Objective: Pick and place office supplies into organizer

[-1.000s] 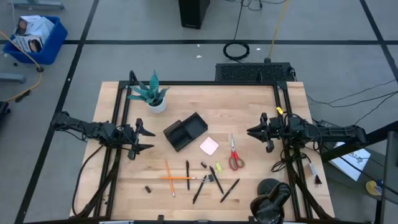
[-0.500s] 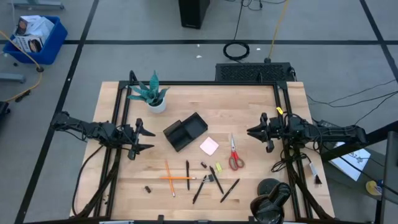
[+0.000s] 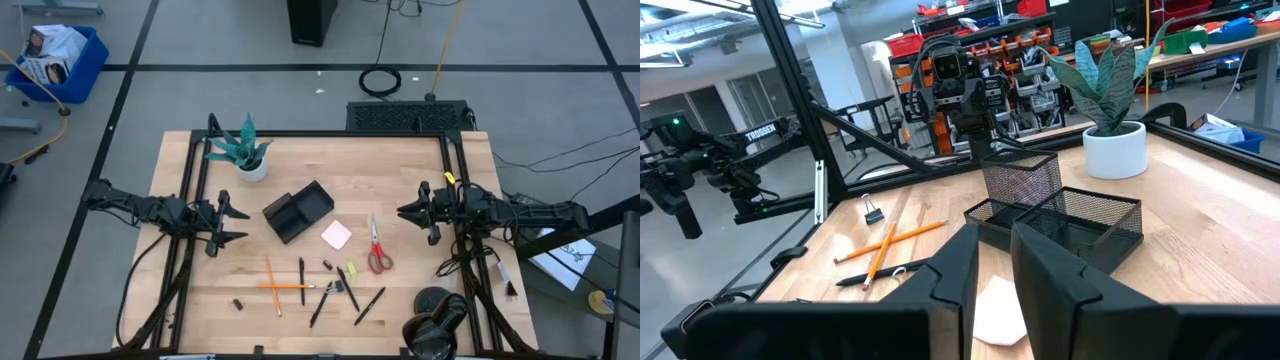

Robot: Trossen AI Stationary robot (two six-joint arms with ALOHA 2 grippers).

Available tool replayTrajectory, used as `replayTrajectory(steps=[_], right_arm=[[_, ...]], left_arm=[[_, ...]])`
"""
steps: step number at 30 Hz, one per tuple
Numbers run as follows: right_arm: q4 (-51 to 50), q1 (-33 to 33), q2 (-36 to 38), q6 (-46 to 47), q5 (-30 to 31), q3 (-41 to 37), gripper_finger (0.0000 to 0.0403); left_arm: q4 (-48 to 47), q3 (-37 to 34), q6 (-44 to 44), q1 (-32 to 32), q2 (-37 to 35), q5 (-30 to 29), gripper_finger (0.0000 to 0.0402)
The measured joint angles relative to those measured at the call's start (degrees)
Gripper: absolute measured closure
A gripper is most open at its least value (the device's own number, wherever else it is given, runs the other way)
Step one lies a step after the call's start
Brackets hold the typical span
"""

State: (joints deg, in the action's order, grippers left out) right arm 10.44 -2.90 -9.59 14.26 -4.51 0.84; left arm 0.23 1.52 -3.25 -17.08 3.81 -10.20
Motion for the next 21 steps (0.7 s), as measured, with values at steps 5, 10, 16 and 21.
replayTrajectory(steps=[5, 10, 16, 21], right_arm=[[0.0, 0.0, 0.0, 0.0, 0.0, 0.0, 0.0344], [0.0, 0.0, 0.0, 0.0, 0.0, 0.0, 0.0344], [1.6, 0.0, -0.1, 0.0, 0.1, 0.0, 0.0344], [8.9, 0.0, 0.0, 3.1, 0.0, 0.0, 0.0344]], left_arm=[[0.0, 0.0, 0.0, 0.0, 0.0, 0.0, 0.0172], [0.0, 0.0, 0.0, 0.0, 0.0, 0.0, 0.0172], [0.0, 0.0, 0.0, 0.0, 0.0, 0.0, 0.0172], [2.2, -0.1, 0.0, 0.0, 0.0, -0.3, 0.0172]])
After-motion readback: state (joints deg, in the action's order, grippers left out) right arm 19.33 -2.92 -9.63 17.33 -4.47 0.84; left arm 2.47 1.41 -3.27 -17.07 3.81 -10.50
